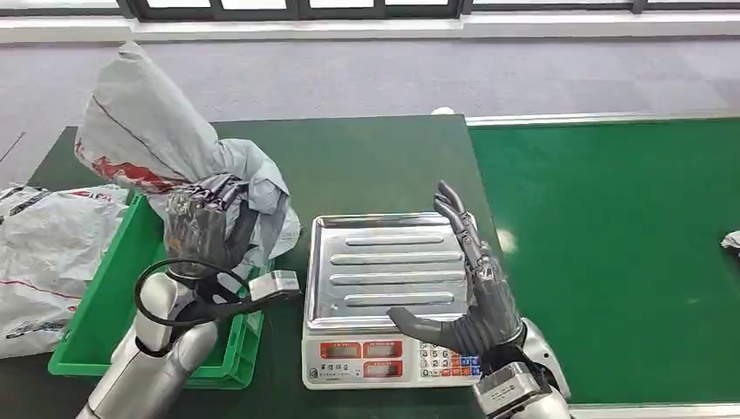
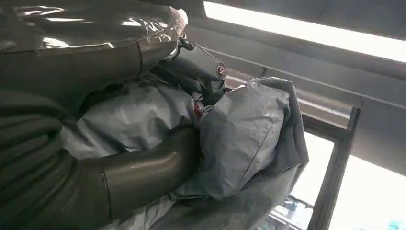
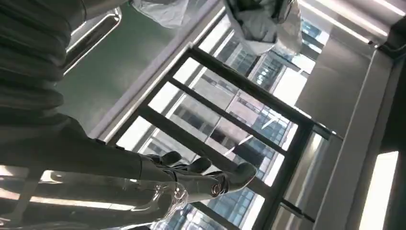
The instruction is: Moved the parcel from conveyor to table for the left to box.
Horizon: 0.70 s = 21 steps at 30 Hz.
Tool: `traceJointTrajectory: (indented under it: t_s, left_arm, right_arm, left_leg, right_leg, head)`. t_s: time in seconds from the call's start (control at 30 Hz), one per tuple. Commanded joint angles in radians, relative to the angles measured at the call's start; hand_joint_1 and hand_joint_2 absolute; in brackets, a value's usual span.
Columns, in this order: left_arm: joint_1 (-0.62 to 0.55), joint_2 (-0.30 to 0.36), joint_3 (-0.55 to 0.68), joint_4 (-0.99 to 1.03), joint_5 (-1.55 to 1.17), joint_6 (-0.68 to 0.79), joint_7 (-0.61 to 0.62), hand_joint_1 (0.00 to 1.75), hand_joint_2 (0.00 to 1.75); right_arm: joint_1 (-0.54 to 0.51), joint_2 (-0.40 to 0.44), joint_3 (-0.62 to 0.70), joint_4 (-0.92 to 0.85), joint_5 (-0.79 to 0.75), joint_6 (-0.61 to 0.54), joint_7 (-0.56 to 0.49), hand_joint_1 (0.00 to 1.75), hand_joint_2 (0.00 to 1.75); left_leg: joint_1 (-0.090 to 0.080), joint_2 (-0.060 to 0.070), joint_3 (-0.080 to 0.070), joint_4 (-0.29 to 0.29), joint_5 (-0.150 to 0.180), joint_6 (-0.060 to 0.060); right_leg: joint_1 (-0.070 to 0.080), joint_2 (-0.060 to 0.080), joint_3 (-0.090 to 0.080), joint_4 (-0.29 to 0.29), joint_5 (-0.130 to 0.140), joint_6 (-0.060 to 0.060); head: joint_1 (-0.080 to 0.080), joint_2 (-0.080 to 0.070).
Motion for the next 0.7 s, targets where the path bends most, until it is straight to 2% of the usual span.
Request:
traceJointTrajectory:
  t_s: [0.03, 0.27, 0.47, 0.7]
  left_arm:
    - [0.018, -0.021, 0.079, -0.013, 0.02, -0.017, 0.001, 1.75, 1.75]
    - [0.025, -0.041, 0.136, 0.116, 0.143, -0.21, 0.012, 1.75, 1.75]
    - [0.035, -0.05, 0.206, 0.214, 0.157, -0.227, 0.019, 1.75, 1.75]
    - [0.106, -0.046, 0.294, 0.291, 0.192, -0.246, 0.034, 1.75, 1.75]
  right_arm:
    - [-0.007, -0.002, -0.024, 0.011, -0.001, -0.014, 0.003, 0.0, 1.75]
    - [0.014, -0.006, -0.021, -0.002, 0.004, -0.012, 0.011, 0.0, 1.75]
    - [0.01, -0.008, -0.024, 0.001, 0.01, 0.015, 0.031, 0.0, 1.75]
    - [-0.002, -0.014, -0.022, 0.043, -0.014, 0.03, 0.009, 0.0, 1.75]
  left_leg:
    - [0.0, 0.0, 0.001, -0.001, 0.0, 0.0]
    - [0.0, -0.001, 0.001, -0.001, 0.0, 0.0]
    - [0.0, -0.001, 0.001, -0.003, 0.002, 0.001]
    - [0.0, 0.001, 0.002, -0.003, 0.001, 0.0]
  right_leg:
    - [0.0, 0.0, 0.001, -0.001, 0.0, 0.001]
    - [0.0, -0.001, 0.001, -0.001, 0.0, 0.001]
    - [0.0, -0.001, 0.002, -0.003, 0.001, 0.001]
    - [0.0, 0.001, 0.002, -0.003, 0.001, 0.001]
  head:
    - [0.0, 0.0]
    - [0.0, 0.0]
    - [0.0, 0.0]
    - [0.0, 0.0]
